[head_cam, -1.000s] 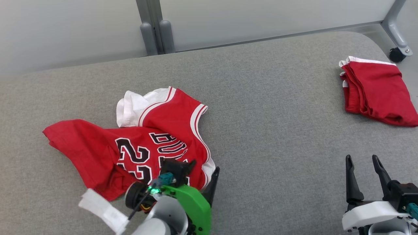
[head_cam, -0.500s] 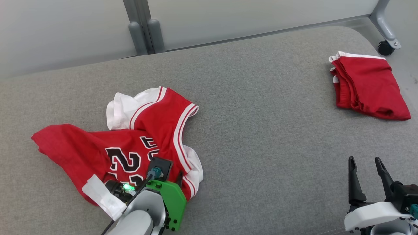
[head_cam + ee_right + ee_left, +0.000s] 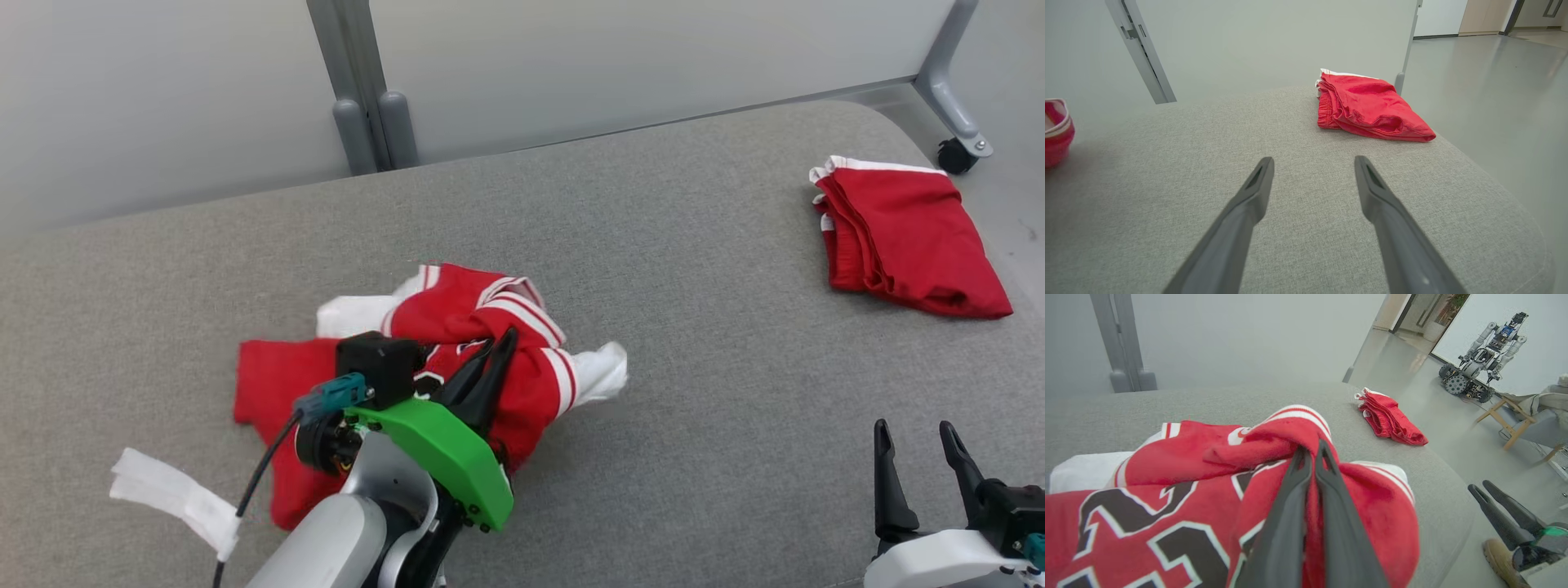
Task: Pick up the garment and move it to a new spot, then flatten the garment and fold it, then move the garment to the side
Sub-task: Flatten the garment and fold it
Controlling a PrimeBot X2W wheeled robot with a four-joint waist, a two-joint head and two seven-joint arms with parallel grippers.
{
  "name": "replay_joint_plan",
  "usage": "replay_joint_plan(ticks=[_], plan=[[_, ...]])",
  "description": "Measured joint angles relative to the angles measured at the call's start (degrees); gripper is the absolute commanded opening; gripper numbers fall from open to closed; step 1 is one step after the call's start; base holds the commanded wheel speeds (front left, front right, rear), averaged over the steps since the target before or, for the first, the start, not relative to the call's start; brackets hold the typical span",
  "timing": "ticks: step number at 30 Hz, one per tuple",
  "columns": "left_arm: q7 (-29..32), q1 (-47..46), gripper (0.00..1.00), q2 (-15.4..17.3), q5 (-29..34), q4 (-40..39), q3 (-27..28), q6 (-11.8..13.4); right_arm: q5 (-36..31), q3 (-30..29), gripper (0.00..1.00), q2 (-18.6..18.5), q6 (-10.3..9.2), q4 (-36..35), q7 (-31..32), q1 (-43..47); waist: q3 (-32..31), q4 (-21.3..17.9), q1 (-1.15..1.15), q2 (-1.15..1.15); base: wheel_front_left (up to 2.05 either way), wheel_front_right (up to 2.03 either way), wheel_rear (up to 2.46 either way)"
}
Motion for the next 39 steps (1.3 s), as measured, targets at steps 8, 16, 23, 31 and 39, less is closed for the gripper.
replay_joint_plan(ticks=[8, 16, 23, 31, 39], plan=[[6.31, 0.74, 0.0, -1.03, -9.64, -7.19, 0.27, -3.24, -0.33, 0.31, 1.0, -0.01, 0.0, -0.52, 0.0, -0.15, -0.05, -1.39, 0.0, 0.0, 0.0, 0.0, 0.0], [7.21, -13.76, 0.0, -4.97, -7.06, 15.25, -2.02, -8.42, 0.09, 2.29, 1.0, 0.0, 0.0, -0.48, 0.0, -4.31, 4.69, -3.87, 0.0, 0.0, 0.0, 0.0, 0.0], [-5.11, -26.97, 0.6, -4.88, 2.5, 40.75, -1.69, -7.49, 1.76, 3.47, 1.0, -0.01, 0.0, 0.32, 0.0, -5.89, 10.42, -7.97, 0.0, 0.0, 0.0, 0.0, 0.0], [-18.46, -33.27, 1.0, -5.03, 4.2, 54.26, 1.2, -6.76, 2.53, 2.5, 1.0, 0.0, 0.0, 0.75, 0.0, -6.92, 15.46, -10.44, 0.0, 0.0, 0.0, 0.0, 0.0], [-24.52, -29.98, 1.0, -5.39, 2.04, 48.12, 7.4, -6.45, 1.81, 0.24, 1.0, 0.09, 0.0, 0.46, 0.0, -6.39, 14.18, -8.79, 0.01, 0.0, 0.0, 0.0, 0.0]])
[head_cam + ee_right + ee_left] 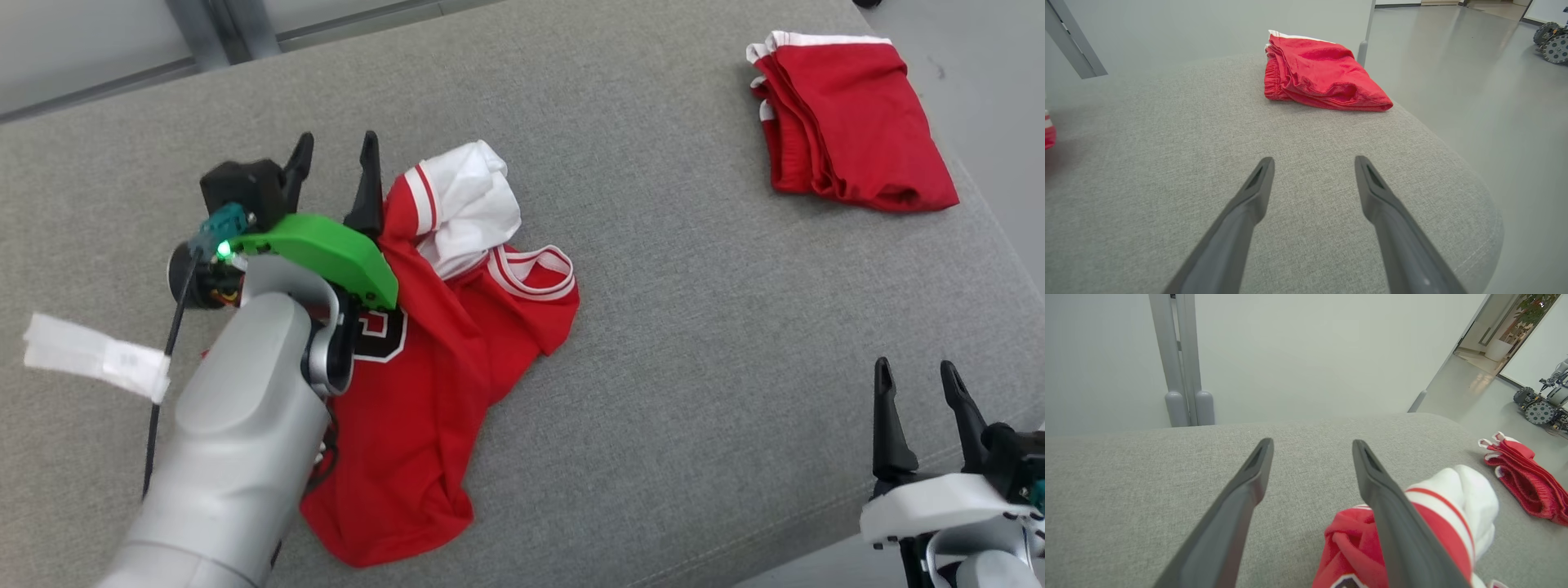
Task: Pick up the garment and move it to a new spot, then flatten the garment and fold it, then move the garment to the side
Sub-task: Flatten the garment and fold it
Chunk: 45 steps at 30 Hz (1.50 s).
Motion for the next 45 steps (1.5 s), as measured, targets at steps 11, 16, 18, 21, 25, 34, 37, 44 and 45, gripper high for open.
replay_joint_plan(ticks=[11, 16, 18, 21, 25, 34, 37, 44, 45], plan=[[1.71, 29.99, 1.0, 2.8, -0.08, -28.53, 2.71, 6.45, -1.54, -2.0, 1.0, -0.03, 0.0, -0.16, 0.0, 6.48, -8.91, 5.37, -0.01, 0.0, 0.0, 0.0, 0.0], [4.26, 40.84, 1.0, 4.8, -2.16, -41.66, 3.77, 10.65, -1.52, -2.2, 1.0, -0.04, 0.0, -0.37, 0.0, 7.94, -12.76, 8.44, -0.01, 0.0, 0.0, 0.0, 0.0], [5.46, 43.0, 1.0, 6.02, -2.02, -45.08, 3.82, 12.16, -1.41, -2.02, 1.0, -0.08, 0.0, -0.51, 0.0, 8.01, -13.74, 9.9, -0.01, 0.0, 0.0, 0.0, 0.0], [6.76, 44.23, 1.0, 6.94, -2.02, -48.7, 3.81, 13.07, -1.4, -1.62, 1.0, -0.01, 0.0, -0.52, 0.0, 8.18, -14.81, 11.49, -0.01, 0.0, 0.0, 0.0, 0.0], [8.87, 45.01, 1.0, 8.39, -1.85, -51.32, 3.07, 13.58, -1.41, -1.8, 1.0, -0.04, 0.0, -0.56, 0.0, 8.43, -15.71, 12.47, -0.01, 0.0, 0.0, 0.0, 0.0], [17.37, 49.44, 1.0, 12.71, -1.74, -53.03, -3.8, 10.53, -1.46, -2.14, 1.0, -0.01, 0.0, -0.56, 0.0, 8.79, -14.89, 11.65, -0.01, 0.0, 0.0, 0.0, 0.0], [20.47, 49.52, 1.0, 13.05, -1.94, -53.44, -6.3, 9.23, -1.46, -2.03, 1.0, -0.07, 0.0, -0.55, 0.0, 8.64, -14.22, 11.48, -0.01, 0.0, 0.0, 0.0, 0.0], [25.27, 51.13, 1.0, 14.49, -4.31, -55.08, -9.16, 6.97, -1.45, -2.35, 1.0, -0.05, 0.0, -0.85, 0.0, 8.18, -12.78, 10.96, -0.01, 0.0, 0.0, 0.0, 0.0], [25.46, 51.01, 1.0, 14.82, -3.71, -54.75, -9.46, 6.98, -1.44, -2.4, 1.0, -0.05, 0.0, -0.86, 0.0, 8.17, -12.61, 10.95, -0.01, 0.0, 0.0, 0.0, 0.0]])
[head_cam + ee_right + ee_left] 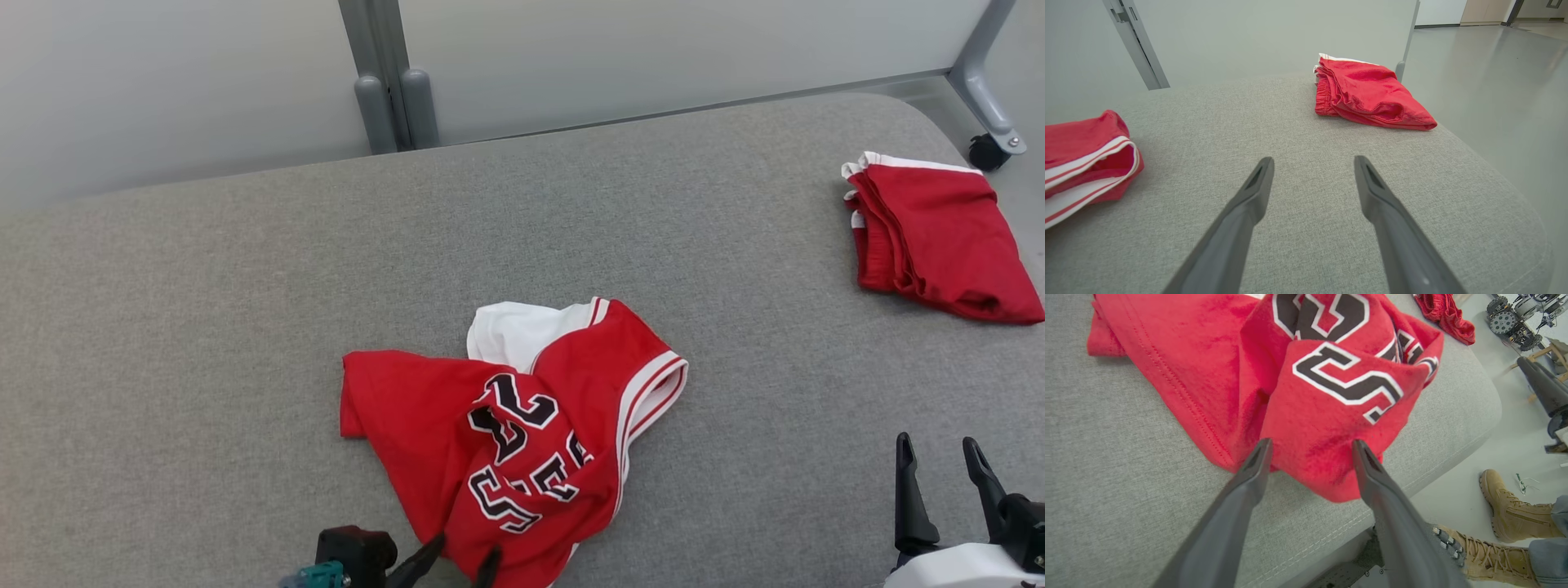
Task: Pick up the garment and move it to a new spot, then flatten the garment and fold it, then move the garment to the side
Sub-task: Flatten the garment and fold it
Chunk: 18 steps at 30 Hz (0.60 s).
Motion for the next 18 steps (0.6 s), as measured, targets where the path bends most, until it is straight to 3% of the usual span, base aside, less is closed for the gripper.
replay_joint_plan(ticks=[4, 5, 6, 13, 18], plan=[[0.27, -1.68, 1.0, -1.08, -0.22, 2.04, -0.67, -1.2, 0.07, 0.15, 1.0, 0.01, 0.0, 0.14, 0.0, -0.67, 0.74, -0.06, 0.0, 0.0, 0.0, 0.0, 0.0], [0.27, -2.49, 0.43, -1.62, -0.18, 2.74, -1.03, -1.76, 0.08, 0.32, 1.0, -0.01, 0.0, 0.24, 0.0, -0.92, 0.89, -0.12, 0.0, 0.0, 0.0, 0.0, 0.0], [0.15, -3.41, 0.0, -1.93, 0.19, 3.61, -1.15, -2.02, 0.08, 0.64, 1.0, 0.0, 0.0, 0.35, 0.0, -1.25, 1.01, -0.27, 0.0, 0.0, 0.0, 0.0, 0.0], [0.38, -9.12, 0.0, -4.77, -1.47, 0.8, -0.34, -4.19, 0.7, 0.92, 1.0, -0.01, 0.0, 0.58, 0.0, -2.01, 1.52, -1.86, 0.0, 0.0, 0.0, 0.0, 0.0], [4.59, -17.74, 0.0, -5.19, -2.3, -2.94, 1.46, -4.66, 1.16, 1.27, 1.0, -0.01, 0.0, 1.04, 0.0, -2.14, 2.28, -2.87, 0.0, 0.0, 0.0, 0.0, 0.0]])
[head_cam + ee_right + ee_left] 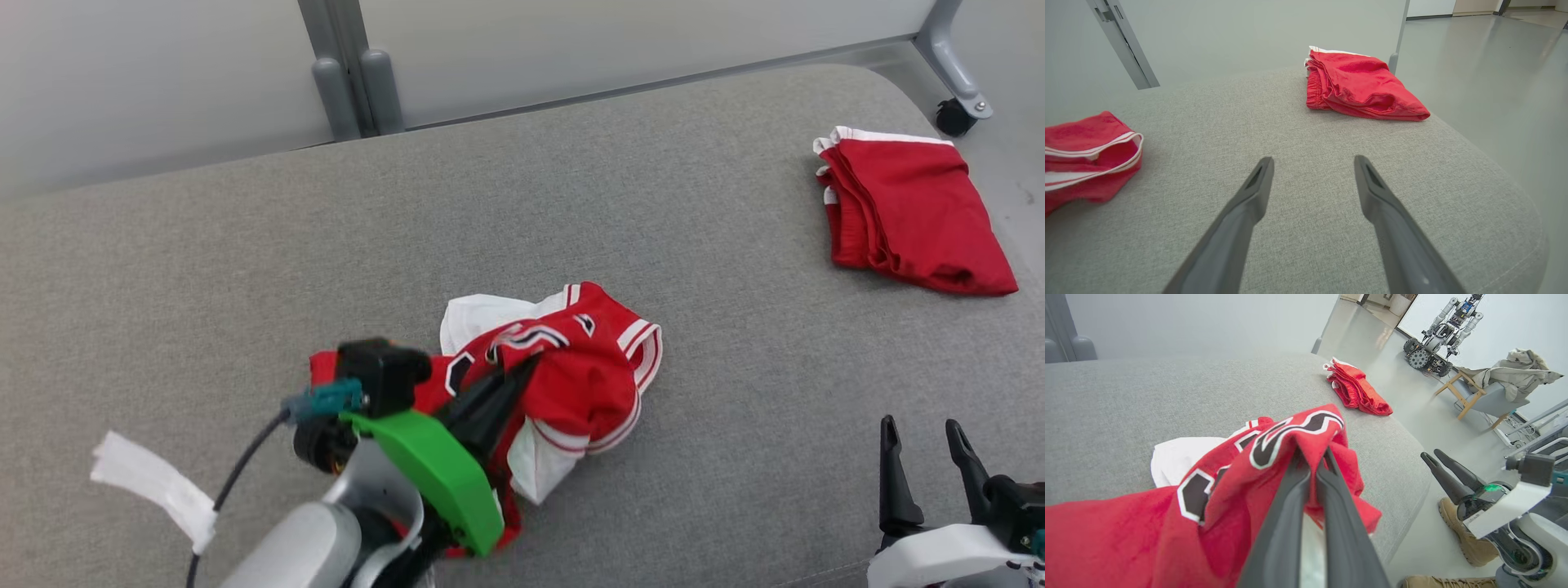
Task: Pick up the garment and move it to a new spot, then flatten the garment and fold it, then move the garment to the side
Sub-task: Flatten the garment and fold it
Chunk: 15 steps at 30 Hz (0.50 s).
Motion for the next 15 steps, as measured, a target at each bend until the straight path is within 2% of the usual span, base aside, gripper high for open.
replay_joint_plan(ticks=[3, 9, 11, 15], plan=[[2.9, -7.71, 0.0, -0.94, 0.84, 1.35, 1.03, 0.07, 0.58, 0.94, 1.0, 0.01, 0.0, 0.33, 0.0, -1.46, 0.83, -0.85, 0.0, 0.0, 0.0, 0.0, 0.0], [7.56, -22.42, 0.0, -2.99, 1.76, 10.07, 3.1, -0.02, 1.72, 2.27, 1.0, 0.01, 0.0, 1.03, 0.0, -3.71, 2.64, -3.86, 0.0, 0.0, 0.0, 0.0, 0.0], [8.58, -26.72, 0.0, -3.31, 1.62, 14.33, 3.93, -0.32, 2.33, 2.38, 1.0, -0.03, 0.0, 1.3, 0.0, -4.32, 3.58, -4.95, 0.0, 0.0, 0.0, 0.0, 0.0], [10.48, -33.0, 0.0, -1.82, 2.97, 24.95, 3.86, -2.05, 3.34, 3.25, 1.0, -0.03, 0.0, 1.83, 0.0, -5.42, 5.93, -6.89, 0.0, 0.0, 0.0, 0.0, 0.0]])
